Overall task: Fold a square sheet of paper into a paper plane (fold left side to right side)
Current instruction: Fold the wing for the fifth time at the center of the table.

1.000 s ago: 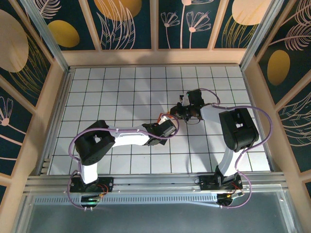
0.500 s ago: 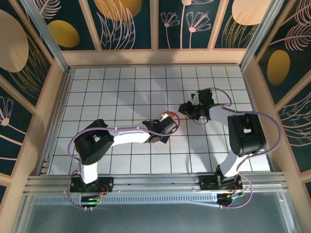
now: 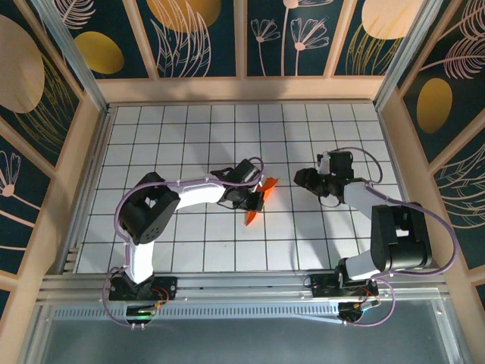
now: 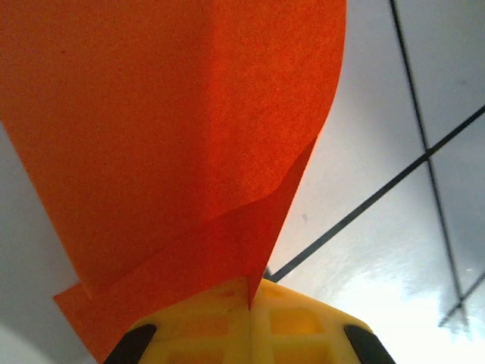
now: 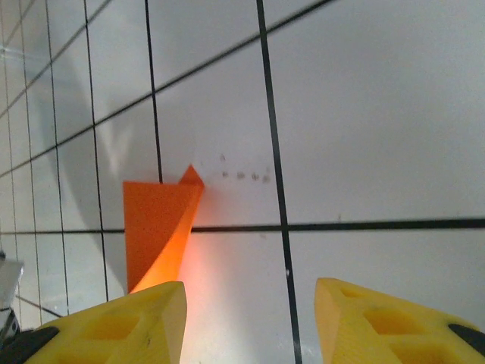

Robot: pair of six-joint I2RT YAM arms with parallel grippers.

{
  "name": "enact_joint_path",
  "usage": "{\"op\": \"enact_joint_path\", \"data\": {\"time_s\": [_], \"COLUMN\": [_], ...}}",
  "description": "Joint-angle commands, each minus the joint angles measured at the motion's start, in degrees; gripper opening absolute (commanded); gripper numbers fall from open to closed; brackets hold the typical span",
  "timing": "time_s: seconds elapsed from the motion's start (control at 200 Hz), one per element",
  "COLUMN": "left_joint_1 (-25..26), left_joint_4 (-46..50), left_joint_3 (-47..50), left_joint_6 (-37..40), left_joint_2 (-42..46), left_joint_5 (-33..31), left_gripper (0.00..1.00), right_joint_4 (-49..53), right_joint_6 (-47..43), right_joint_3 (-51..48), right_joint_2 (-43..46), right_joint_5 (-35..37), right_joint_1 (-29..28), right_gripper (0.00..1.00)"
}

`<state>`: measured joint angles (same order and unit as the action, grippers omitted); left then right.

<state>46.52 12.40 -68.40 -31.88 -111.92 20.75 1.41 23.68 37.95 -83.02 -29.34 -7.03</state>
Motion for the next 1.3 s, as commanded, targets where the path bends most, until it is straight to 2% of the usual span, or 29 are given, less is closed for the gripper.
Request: {"op": "enact_joint_path", "data": {"time_s": [0.0, 0.185, 0.34, 0.771, 1.291], "left_joint_1": [-2.2, -4.8, -5.6, -6.4, -6.6], "left_joint_4": [-7.1, -16.8, -25.5, -42.9, -46.2], "left_joint_3": [1.3, 4.3, 7.5, 14.1, 15.1], "left_joint_6": [-6.4, -13.0, -18.9, -29.4, -31.5], "left_joint_2": [-0.9, -1.1, -1.8, -3.6, -4.8], "left_joint_5": [11.2, 16.8, 19.5, 22.8, 22.8], "left_gripper": [0.00, 0.00, 0.00, 0.00, 0.00], "right_joint_4": [-3.8, -10.6, -16.1, -19.5, -21.5], "right_joint_6": [-1.6, 1.8, 7.8, 18.8, 20.8], "right_joint_3": [-1.5, -3.9, -4.3, -1.8, -1.4], "right_joint_2": [0.4, -1.4, -3.2, -8.6, -11.6], "right_joint_5": [-2.6, -5.9, -5.9, -2.4, -1.1], "right_joint_1": [-1.9, -4.0, -7.1, -10.9, -12.2], "right_gripper": [0.49, 0.48, 0.45, 0.37, 0.37]}}
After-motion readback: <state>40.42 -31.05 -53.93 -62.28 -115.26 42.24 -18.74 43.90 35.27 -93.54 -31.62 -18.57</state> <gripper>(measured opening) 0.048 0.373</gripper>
